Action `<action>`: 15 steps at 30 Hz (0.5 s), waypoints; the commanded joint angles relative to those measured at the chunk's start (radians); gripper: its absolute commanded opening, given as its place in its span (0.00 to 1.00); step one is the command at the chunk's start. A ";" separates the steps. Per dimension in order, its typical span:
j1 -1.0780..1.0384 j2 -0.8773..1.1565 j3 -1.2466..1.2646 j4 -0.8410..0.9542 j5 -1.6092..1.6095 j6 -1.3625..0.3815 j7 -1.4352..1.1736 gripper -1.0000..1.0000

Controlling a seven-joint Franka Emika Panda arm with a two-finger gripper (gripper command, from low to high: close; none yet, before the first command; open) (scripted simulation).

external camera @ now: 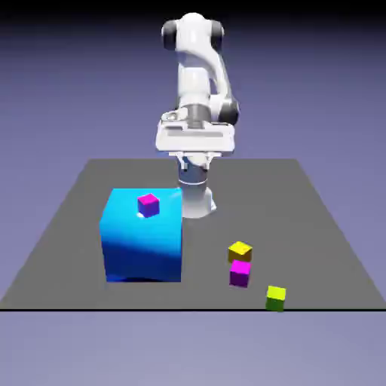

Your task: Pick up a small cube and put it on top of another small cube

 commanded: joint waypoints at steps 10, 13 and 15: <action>0.142 0.362 0.129 -0.043 0.096 -0.053 -0.311 0.50; 0.185 0.471 0.168 -0.056 0.124 -0.069 -0.404 0.50; 0.209 0.531 0.189 -0.064 0.140 -0.078 -0.455 0.50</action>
